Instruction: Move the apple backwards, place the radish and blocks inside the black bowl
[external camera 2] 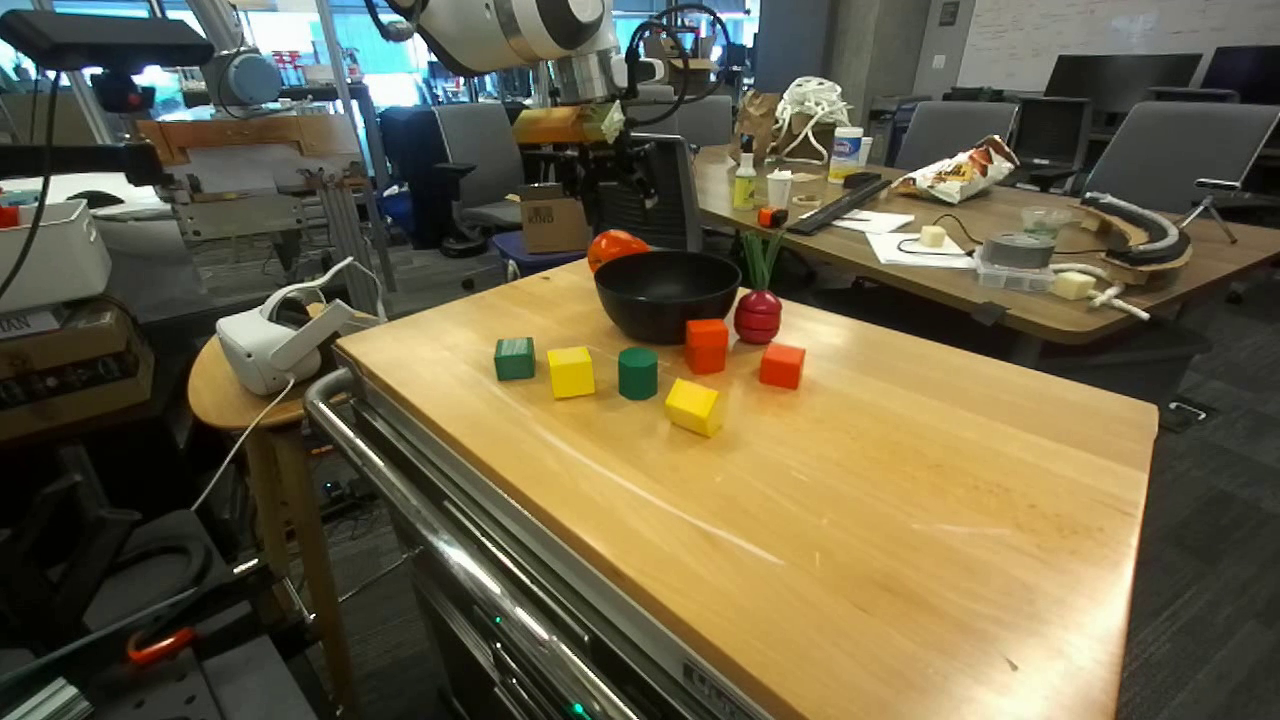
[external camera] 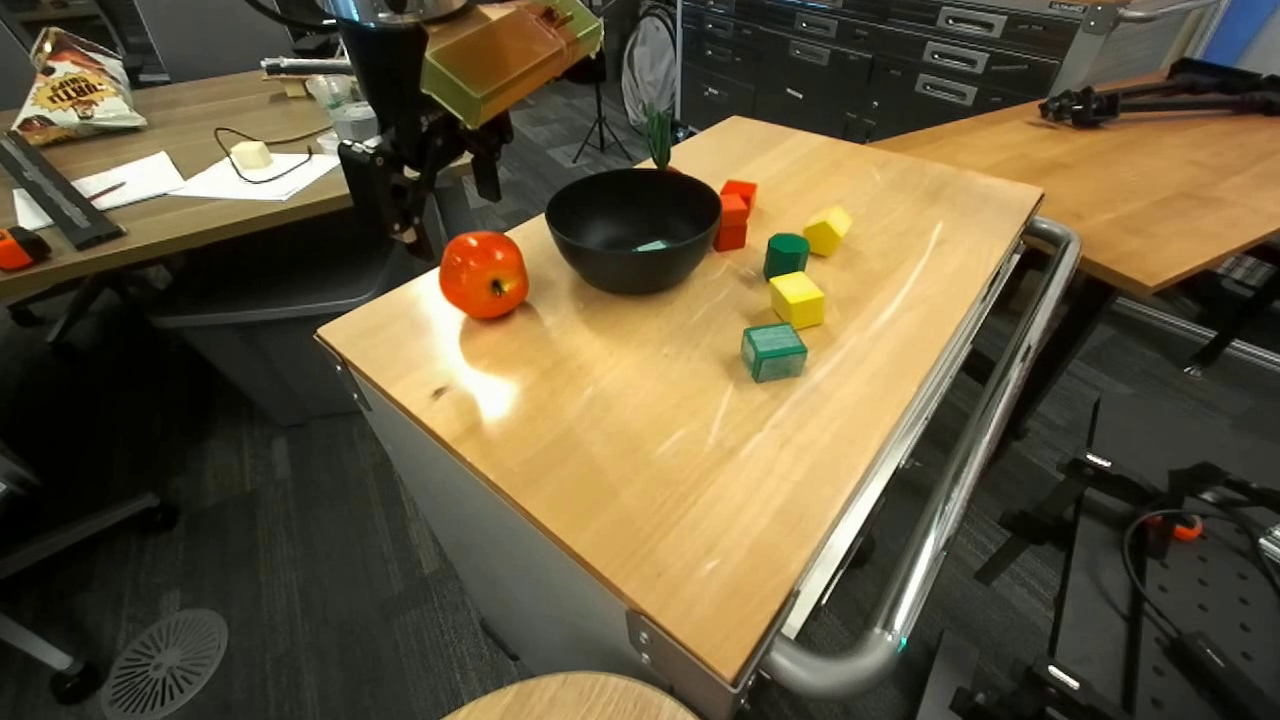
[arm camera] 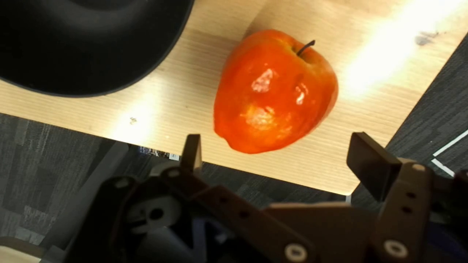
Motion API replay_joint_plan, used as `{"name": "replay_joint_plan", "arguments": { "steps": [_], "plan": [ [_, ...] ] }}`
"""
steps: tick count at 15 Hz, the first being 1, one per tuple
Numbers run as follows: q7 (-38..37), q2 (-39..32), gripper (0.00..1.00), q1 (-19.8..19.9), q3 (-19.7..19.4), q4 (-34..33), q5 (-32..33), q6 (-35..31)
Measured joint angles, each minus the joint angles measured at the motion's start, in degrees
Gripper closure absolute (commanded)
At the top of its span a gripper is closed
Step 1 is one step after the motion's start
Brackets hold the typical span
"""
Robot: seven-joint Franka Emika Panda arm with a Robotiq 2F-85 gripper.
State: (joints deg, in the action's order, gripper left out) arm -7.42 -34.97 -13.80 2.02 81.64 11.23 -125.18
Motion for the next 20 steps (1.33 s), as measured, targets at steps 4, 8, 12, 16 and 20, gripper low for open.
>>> {"name": "replay_joint_plan", "arguments": {
  "steps": [4, 8, 12, 16, 20],
  "plan": [
    [0.00, 0.00, 0.00, 0.00, 0.00, 0.00, 0.00, 0.00],
    [0.00, 0.00, 0.00, 0.00, 0.00, 0.00, 0.00, 0.00],
    [0.00, 0.00, 0.00, 0.00, 0.00, 0.00, 0.00, 0.00],
    [0.00, -0.12, 0.00, 0.00, -0.08, 0.23, 0.06, 0.00],
    [0.27, 0.67, 0.00, 0.38, -1.19, 0.80, 1.67, 0.87]
  ]
}}
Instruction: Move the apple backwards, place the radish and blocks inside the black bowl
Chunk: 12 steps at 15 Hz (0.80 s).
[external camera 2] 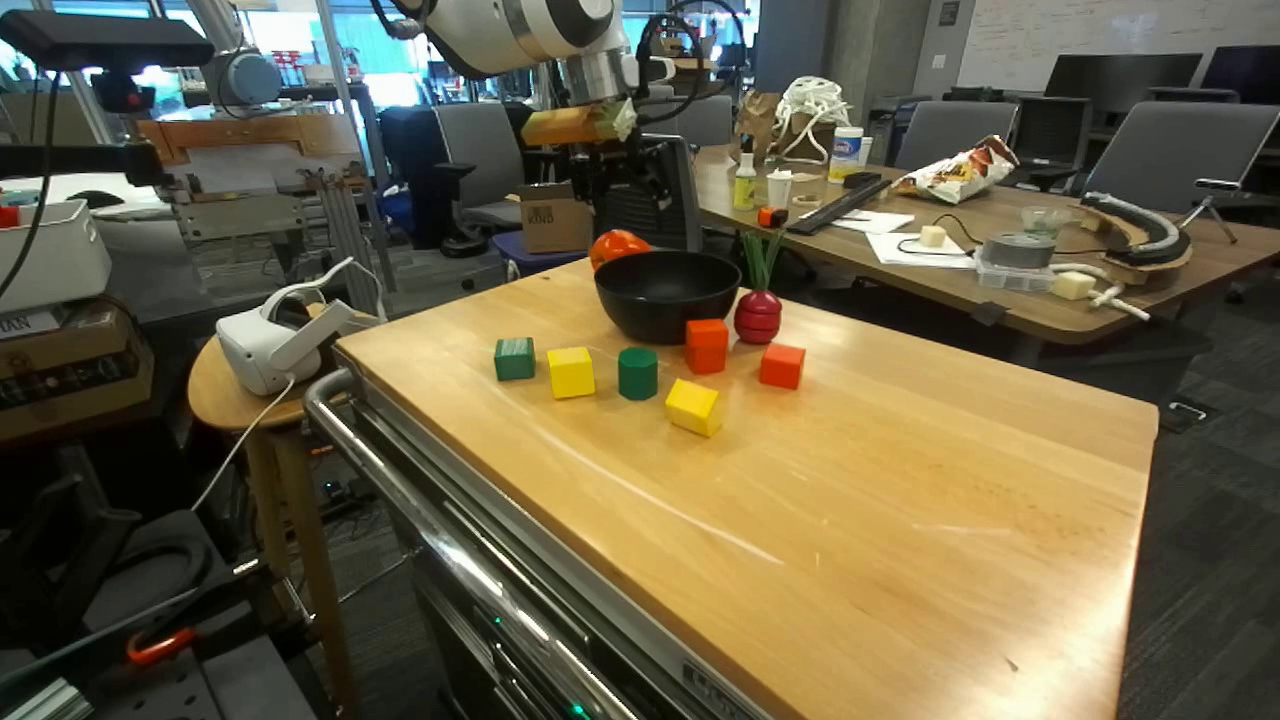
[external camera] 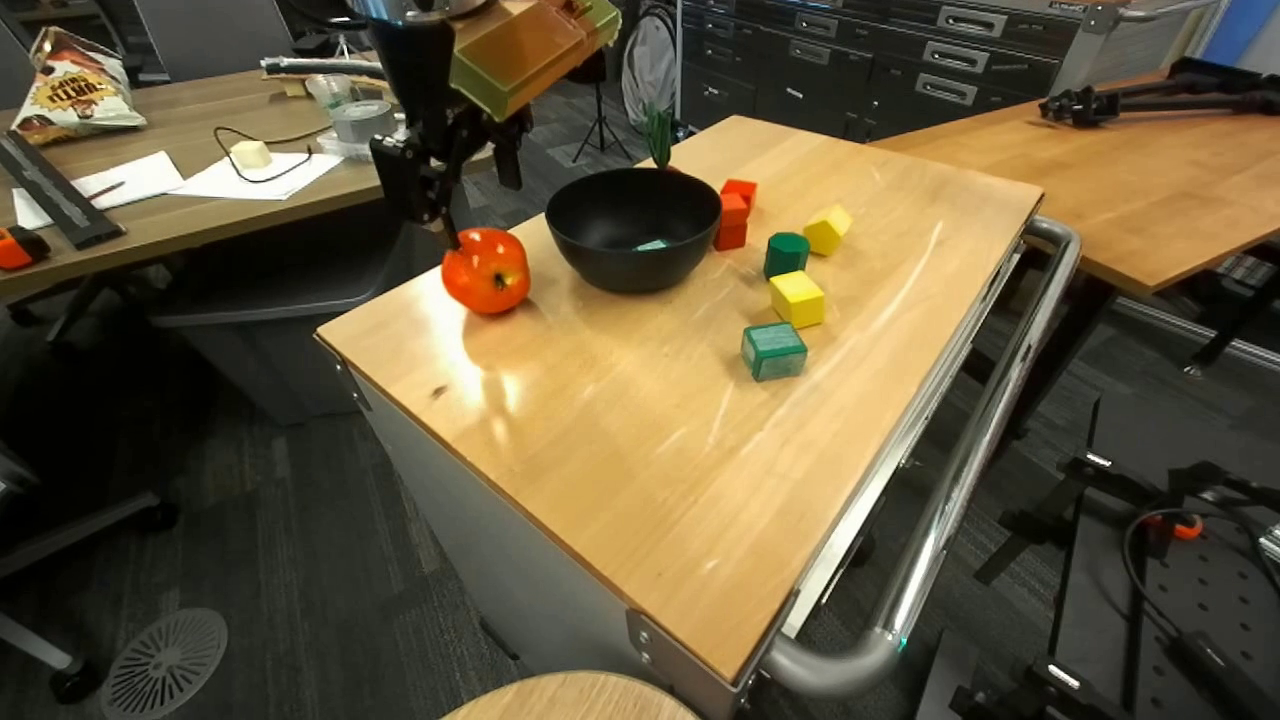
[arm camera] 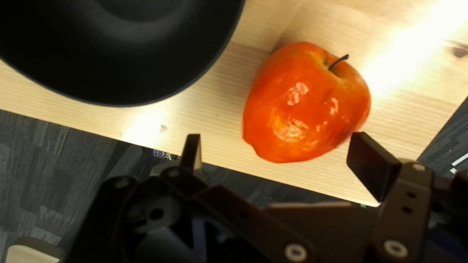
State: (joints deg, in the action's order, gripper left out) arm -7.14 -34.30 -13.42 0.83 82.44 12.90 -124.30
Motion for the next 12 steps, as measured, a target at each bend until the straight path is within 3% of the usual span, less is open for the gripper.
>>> {"name": "replay_joint_plan", "arguments": {
  "steps": [7, 12],
  "plan": [
    [0.15, 11.51, 0.00, 3.45, -1.36, 1.53, 0.34, 12.34],
    [0.18, 16.47, 0.00, 7.45, -1.46, 9.15, -1.35, 8.36]
  ]
}}
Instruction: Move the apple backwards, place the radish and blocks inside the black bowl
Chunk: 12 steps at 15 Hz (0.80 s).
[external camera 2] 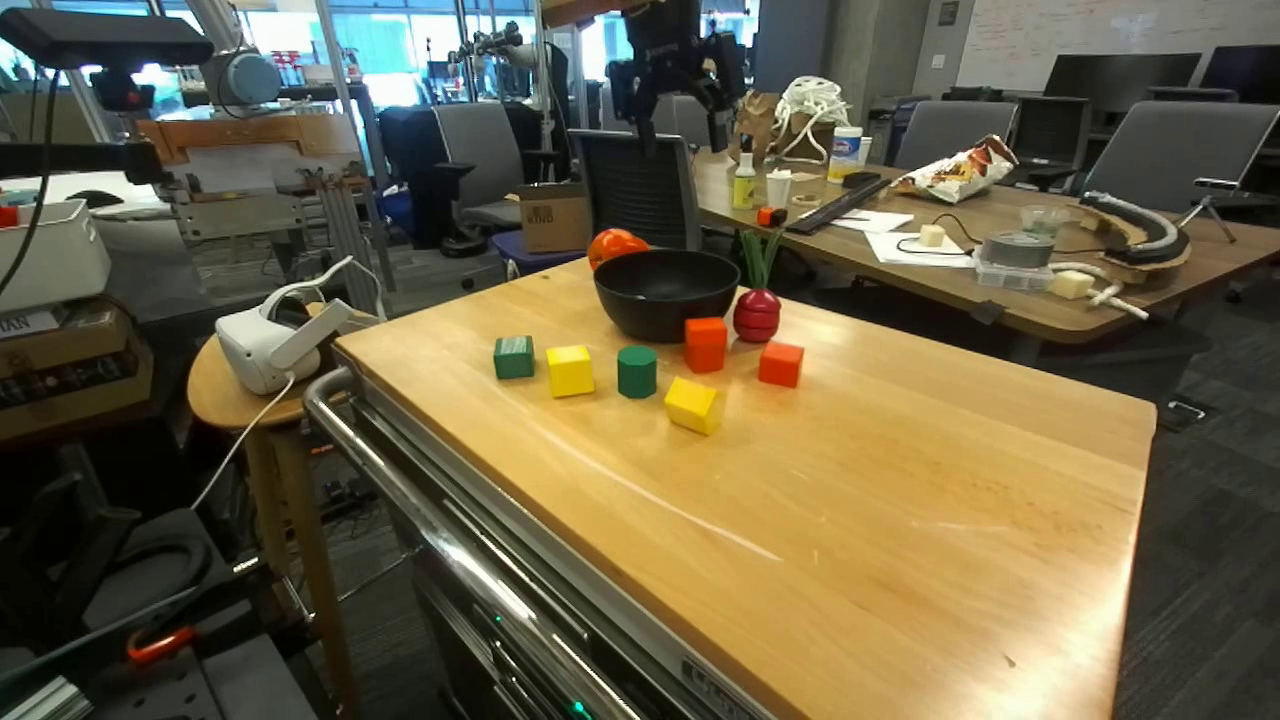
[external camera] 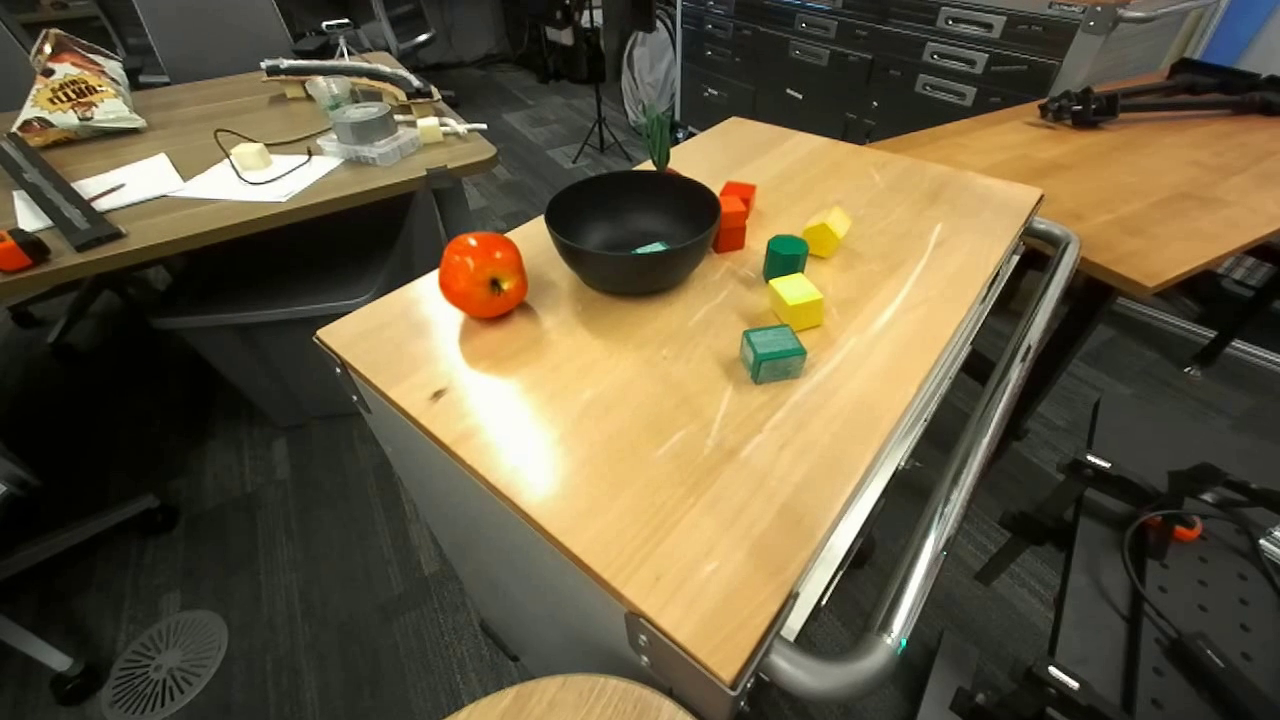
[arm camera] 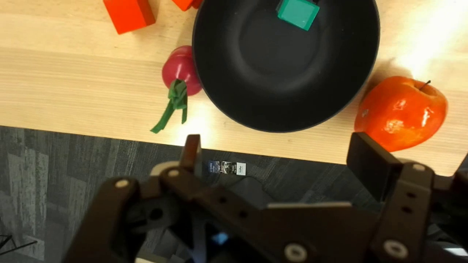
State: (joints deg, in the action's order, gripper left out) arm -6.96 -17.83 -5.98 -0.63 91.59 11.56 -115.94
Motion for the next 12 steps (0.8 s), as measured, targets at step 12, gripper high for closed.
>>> {"name": "replay_joint_plan", "arguments": {
  "steps": [12],
  "plan": [
    [-9.84, -1.68, 0.00, 1.37, -3.53, -4.24, 7.82, 7.67]
  ]
}}
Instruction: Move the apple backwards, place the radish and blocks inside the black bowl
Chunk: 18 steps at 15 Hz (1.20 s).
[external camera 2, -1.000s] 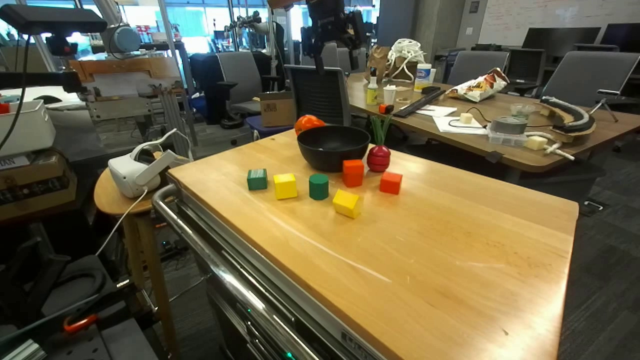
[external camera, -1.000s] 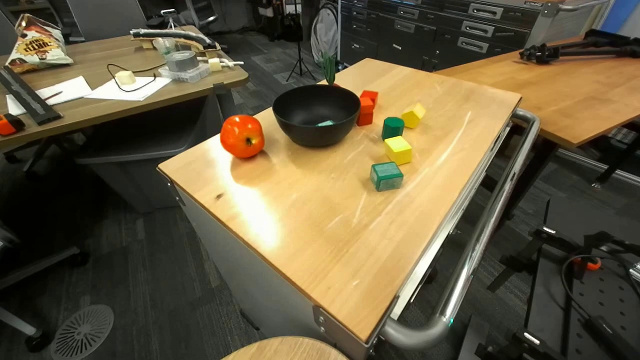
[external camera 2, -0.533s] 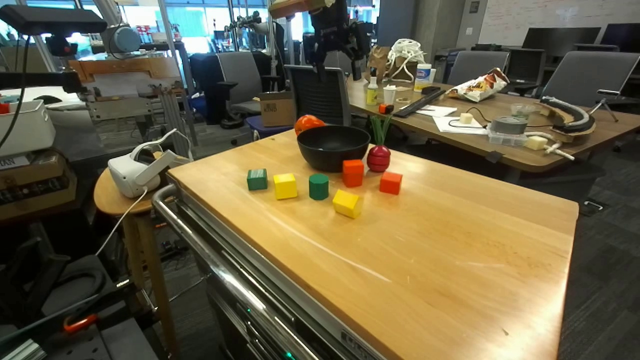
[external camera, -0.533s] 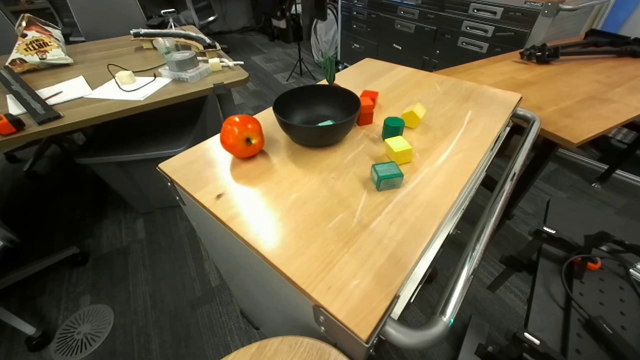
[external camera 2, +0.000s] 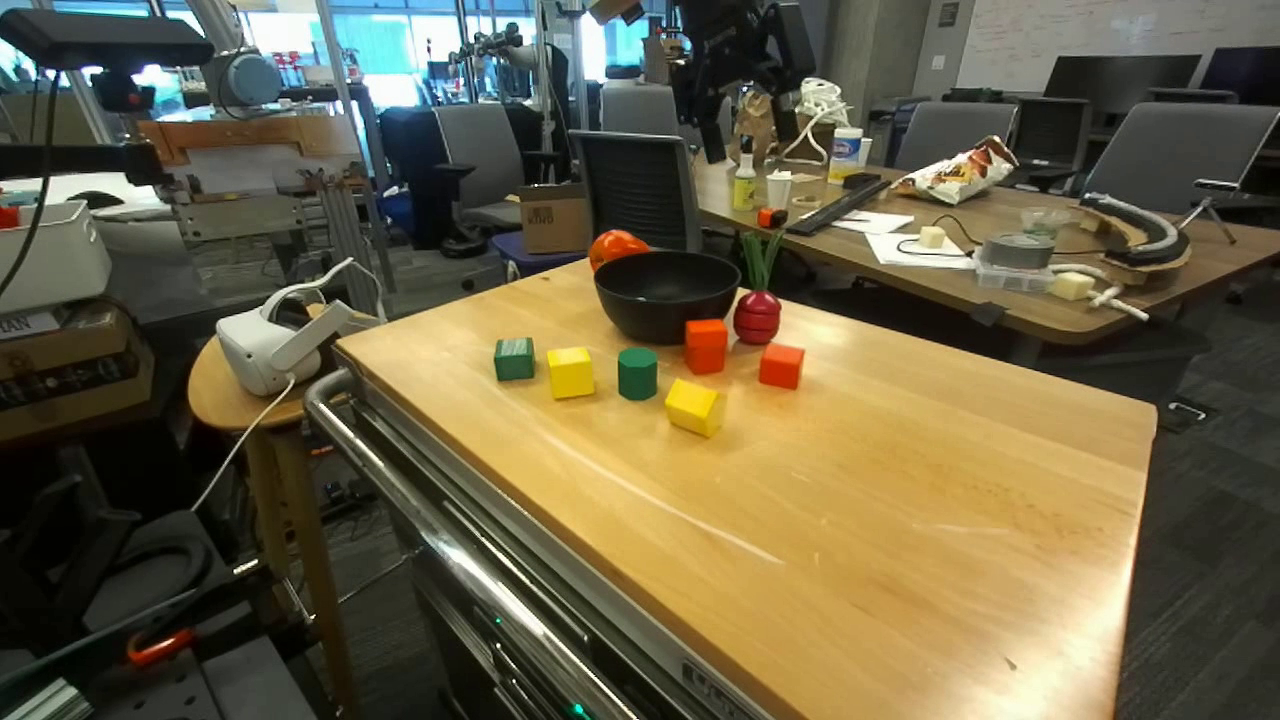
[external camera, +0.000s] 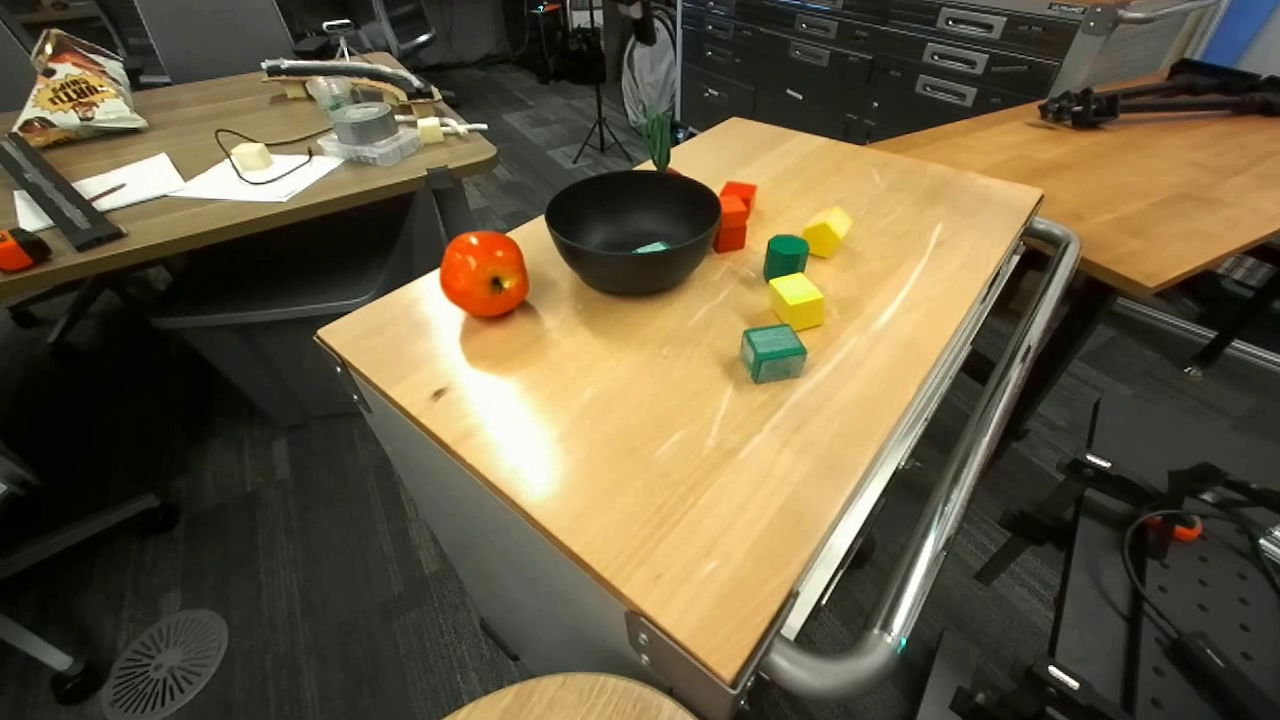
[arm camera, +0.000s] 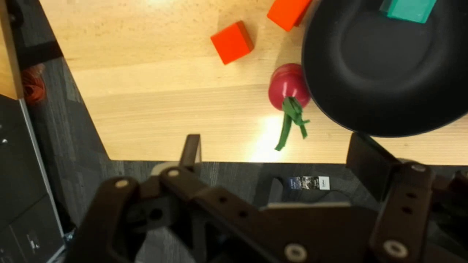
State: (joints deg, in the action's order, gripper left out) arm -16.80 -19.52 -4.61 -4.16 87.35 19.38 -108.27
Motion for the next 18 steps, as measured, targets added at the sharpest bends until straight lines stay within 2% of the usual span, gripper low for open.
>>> {"name": "replay_joint_plan", "arguments": {
  "steps": [4, 10, 13, 14, 18],
  "plan": [
    [0.10, -4.19, 0.00, 2.67, -0.14, -3.07, -4.82, 2.80],
    [0.24, -5.12, 0.00, 2.68, -0.08, -2.82, -5.22, 2.78],
    [1.55, -6.76, 0.00, 2.98, 0.05, -3.18, -7.98, 2.86],
    [1.73, -7.51, 0.18, 3.11, 0.05, -3.40, -8.64, 2.86],
    [1.62, -10.57, 0.51, 3.49, -0.09, -4.91, -9.60, 2.75]
  ]
}}
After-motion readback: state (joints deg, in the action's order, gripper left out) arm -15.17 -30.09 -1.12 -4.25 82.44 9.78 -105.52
